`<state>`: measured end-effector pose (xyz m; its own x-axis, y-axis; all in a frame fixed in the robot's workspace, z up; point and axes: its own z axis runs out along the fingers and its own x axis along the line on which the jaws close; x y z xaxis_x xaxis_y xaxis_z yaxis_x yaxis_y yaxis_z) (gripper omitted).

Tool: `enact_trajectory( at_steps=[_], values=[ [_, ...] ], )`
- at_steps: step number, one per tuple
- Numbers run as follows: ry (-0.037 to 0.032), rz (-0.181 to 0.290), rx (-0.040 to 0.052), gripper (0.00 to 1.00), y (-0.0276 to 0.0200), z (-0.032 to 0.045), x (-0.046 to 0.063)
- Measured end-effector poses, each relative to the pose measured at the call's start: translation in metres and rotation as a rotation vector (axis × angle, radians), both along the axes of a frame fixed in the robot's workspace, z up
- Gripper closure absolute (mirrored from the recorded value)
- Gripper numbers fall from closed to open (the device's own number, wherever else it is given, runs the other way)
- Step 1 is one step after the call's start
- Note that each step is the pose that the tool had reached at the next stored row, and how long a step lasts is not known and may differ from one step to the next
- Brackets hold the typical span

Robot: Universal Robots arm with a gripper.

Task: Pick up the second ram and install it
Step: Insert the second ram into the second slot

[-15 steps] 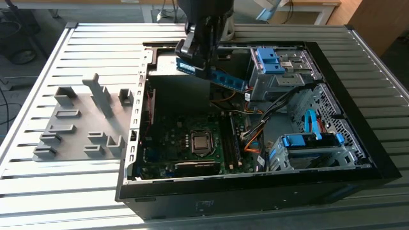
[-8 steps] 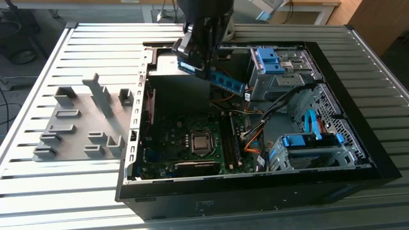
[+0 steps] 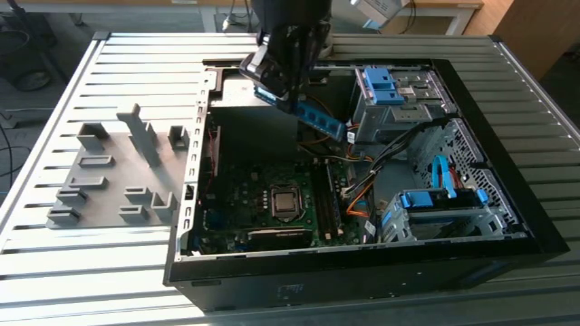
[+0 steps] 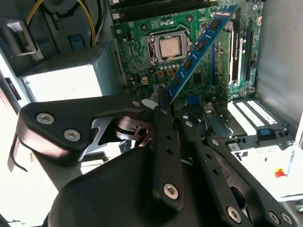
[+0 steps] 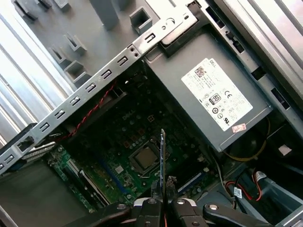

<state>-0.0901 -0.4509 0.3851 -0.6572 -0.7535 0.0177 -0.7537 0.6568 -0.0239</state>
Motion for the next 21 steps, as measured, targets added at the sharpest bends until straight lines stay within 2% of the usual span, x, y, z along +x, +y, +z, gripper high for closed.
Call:
enact_trajectory(
  at_steps=[7, 21],
  values=[
    [-0.0029, -0.088, -0.0001, 0.86, 0.0001, -0.0007, 0.0],
    [-0.0038, -0.226, -0.0001, 0.86, 0.0008, -0.0021, 0.0006]
  ],
)
